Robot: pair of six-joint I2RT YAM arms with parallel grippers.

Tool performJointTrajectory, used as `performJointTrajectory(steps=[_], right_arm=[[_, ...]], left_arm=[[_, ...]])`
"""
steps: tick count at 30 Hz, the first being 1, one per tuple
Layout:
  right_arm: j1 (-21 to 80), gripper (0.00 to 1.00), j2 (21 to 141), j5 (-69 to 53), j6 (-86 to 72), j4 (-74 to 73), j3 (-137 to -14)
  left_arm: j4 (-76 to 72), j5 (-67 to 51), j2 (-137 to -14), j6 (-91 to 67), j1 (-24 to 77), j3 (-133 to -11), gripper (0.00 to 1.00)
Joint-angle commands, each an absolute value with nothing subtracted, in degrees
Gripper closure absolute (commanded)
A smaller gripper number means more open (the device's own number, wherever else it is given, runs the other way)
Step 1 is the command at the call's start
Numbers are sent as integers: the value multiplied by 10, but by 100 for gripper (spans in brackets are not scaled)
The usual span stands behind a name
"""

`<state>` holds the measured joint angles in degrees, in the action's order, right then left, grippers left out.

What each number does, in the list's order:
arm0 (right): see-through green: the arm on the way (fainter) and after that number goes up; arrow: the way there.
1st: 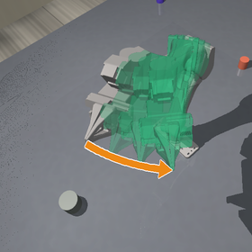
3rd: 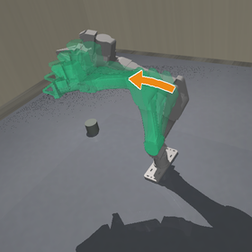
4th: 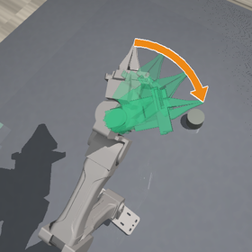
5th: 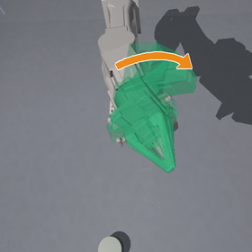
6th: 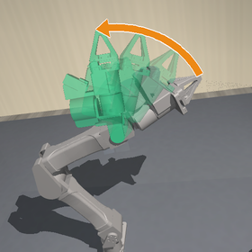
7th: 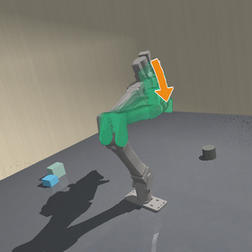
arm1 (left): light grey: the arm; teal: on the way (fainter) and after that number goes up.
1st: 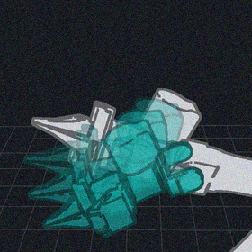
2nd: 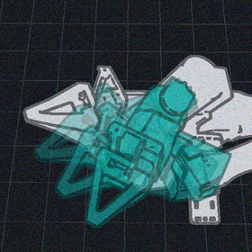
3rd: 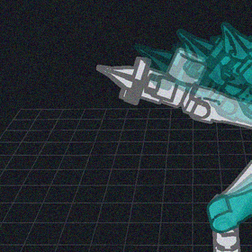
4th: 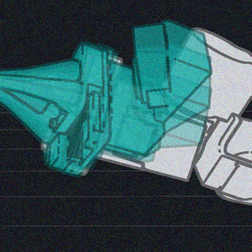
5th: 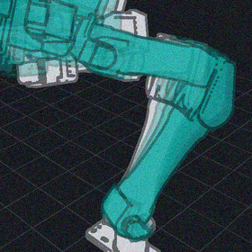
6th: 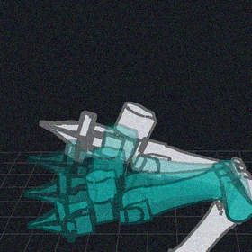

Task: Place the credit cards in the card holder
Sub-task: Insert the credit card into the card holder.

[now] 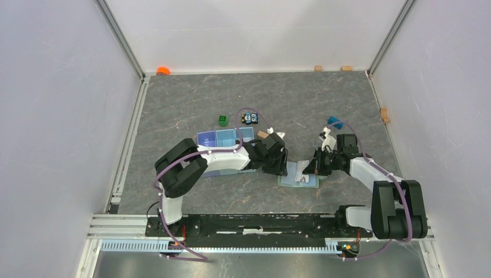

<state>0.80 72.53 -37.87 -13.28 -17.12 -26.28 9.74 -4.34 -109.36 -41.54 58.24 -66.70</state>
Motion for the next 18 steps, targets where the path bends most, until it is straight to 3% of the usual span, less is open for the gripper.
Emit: performJointTrajectory(steps=[1,13,18], right_arm=[[19,100,746,-368,-125,-171,-247],[20,100,752,-337,-162,-178,-218],[20,100,748,-304,-187,-196,-208]], left_arm=[[119,-22,-1121,-387,581,-673,51],[131,-23,-1133,-376,579,-679,61],[142,-18,-1136,-369,579,-683,74]])
